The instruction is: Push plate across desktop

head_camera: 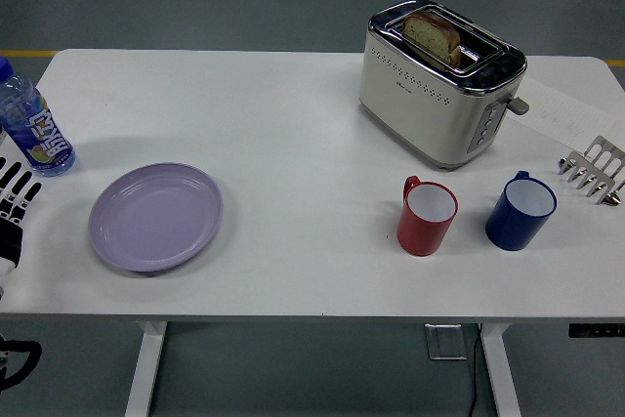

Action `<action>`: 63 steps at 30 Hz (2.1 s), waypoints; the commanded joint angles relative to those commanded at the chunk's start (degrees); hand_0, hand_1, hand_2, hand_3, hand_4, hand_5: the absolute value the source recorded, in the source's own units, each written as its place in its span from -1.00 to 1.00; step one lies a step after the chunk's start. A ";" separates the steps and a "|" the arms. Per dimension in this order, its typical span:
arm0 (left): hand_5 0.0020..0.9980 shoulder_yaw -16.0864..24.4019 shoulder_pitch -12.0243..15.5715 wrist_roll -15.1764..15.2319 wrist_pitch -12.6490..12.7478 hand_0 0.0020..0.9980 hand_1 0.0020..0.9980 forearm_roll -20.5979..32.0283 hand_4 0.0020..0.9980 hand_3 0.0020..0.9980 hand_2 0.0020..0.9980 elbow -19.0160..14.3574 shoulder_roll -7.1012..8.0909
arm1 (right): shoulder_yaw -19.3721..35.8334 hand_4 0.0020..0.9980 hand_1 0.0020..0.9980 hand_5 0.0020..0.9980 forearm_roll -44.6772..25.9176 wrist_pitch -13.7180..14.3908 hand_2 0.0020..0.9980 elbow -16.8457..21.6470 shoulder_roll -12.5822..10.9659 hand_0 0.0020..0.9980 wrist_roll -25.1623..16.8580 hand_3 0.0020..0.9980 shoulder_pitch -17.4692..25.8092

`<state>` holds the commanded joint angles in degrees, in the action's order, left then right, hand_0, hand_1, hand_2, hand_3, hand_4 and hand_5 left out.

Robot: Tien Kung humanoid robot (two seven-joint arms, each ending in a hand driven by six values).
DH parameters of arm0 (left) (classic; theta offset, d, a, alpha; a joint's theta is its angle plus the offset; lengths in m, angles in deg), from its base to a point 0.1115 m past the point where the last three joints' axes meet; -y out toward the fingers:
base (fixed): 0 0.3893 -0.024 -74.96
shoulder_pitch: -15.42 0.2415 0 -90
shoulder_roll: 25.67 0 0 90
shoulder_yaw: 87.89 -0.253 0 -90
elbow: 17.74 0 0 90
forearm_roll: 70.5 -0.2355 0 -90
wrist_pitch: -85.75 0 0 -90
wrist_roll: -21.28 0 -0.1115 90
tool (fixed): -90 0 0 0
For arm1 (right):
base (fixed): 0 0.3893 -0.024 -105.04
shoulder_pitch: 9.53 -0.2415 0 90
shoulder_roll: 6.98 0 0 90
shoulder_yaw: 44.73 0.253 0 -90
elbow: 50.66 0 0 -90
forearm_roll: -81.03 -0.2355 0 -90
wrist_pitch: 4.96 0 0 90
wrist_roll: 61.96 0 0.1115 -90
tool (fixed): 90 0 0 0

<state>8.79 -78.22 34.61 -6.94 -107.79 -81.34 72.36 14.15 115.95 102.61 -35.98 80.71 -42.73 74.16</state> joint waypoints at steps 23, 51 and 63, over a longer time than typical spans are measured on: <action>1.00 -6.20 0.14 1.71 0.03 0.50 0.57 -0.54 0.21 0.36 0.50 1.63 -1.91 | 0.57 -0.57 0.03 0.07 1.30 -0.13 0.22 0.13 0.13 0.15 0.49 0.14 0.29; 1.00 -9.21 -1.63 2.77 0.63 0.51 0.57 -0.43 0.17 0.36 0.50 2.45 -6.76 | 0.48 -0.57 0.03 0.06 1.49 -0.34 0.22 0.06 -0.03 0.15 0.25 0.14 0.25; 1.00 -12.67 -2.44 3.21 0.43 0.51 0.57 2.37 0.17 0.35 0.50 2.50 -7.55 | 0.51 -0.56 0.03 0.06 1.49 -0.36 0.22 -0.02 -0.17 0.15 0.09 0.13 -0.04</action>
<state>-3.88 -80.66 37.83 -6.50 -105.42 -78.84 64.81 14.66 117.44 102.25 -35.99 80.54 -42.65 74.11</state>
